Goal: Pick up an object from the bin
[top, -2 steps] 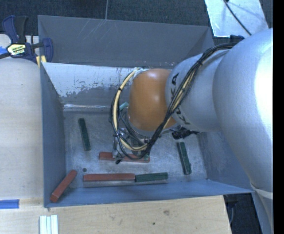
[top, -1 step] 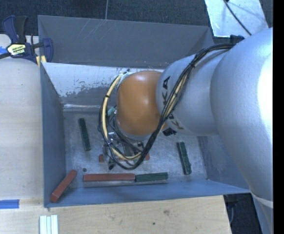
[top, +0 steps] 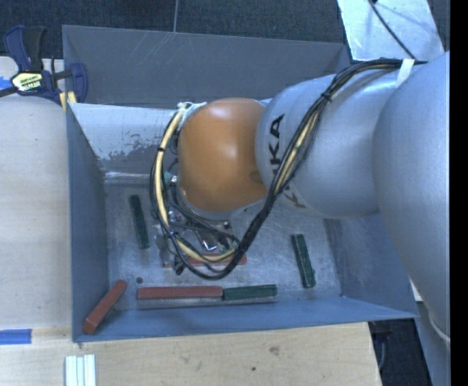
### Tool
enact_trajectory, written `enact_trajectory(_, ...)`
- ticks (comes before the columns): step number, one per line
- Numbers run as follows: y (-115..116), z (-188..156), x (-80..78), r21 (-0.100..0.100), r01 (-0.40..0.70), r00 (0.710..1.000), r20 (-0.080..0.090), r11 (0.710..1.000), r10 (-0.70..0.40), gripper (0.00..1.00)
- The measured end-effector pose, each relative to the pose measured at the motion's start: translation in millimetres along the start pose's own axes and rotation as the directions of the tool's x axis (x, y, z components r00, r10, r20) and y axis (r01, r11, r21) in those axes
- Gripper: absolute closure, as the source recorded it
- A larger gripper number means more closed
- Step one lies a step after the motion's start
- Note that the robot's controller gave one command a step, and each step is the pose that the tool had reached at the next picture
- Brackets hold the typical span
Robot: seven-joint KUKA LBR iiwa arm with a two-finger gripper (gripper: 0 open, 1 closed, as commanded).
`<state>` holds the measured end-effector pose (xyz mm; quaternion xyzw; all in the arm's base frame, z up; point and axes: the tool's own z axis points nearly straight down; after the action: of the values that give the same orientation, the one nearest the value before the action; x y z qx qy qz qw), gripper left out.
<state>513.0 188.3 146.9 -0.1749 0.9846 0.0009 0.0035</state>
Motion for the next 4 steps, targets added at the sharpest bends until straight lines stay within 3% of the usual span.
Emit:
enact_trajectory(1, -1, 1, 0.7, 0.0, -0.003, 1.0, -0.003, 1.0, 0.003, 0.0)
enact_trajectory(2, -60, 79, -22.0, 0.002, 0.048, 0.999, -0.009, 0.999, -0.048, 0.0)
enact_trajectory(3, -57, 73, -24.2, 0.001, 0.049, 0.999, -0.003, 0.999, -0.049, 1.0)
enact_trajectory(4, -57, 74, -23.8, 0.0, 0.049, 0.999, -0.003, 0.999, -0.049, 0.0)
